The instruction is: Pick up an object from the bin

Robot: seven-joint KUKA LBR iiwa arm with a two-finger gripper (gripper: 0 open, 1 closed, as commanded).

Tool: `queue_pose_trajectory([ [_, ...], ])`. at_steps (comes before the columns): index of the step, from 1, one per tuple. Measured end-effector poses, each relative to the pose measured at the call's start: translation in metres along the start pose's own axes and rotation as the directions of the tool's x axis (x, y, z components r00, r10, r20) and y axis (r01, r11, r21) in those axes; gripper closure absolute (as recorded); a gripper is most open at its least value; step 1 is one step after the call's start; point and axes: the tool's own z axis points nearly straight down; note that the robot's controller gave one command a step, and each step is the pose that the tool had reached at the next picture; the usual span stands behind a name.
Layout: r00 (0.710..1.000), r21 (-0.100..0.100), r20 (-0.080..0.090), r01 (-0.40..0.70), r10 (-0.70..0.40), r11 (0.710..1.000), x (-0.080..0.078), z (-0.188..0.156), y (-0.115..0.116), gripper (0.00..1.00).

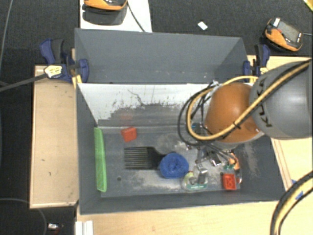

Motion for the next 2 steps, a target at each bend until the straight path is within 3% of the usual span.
queue_pose_trajectory([
  [1, 1.0, 0.004, 0.013, -0.01, 0.01, 1.0, -0.016, 0.03, 0.05, 0.0],
  [2, 0.99, 0.003, 0.005, -0.14, 0.14, 0.99, -0.009, 0.03, 0.068, 1.0],
])
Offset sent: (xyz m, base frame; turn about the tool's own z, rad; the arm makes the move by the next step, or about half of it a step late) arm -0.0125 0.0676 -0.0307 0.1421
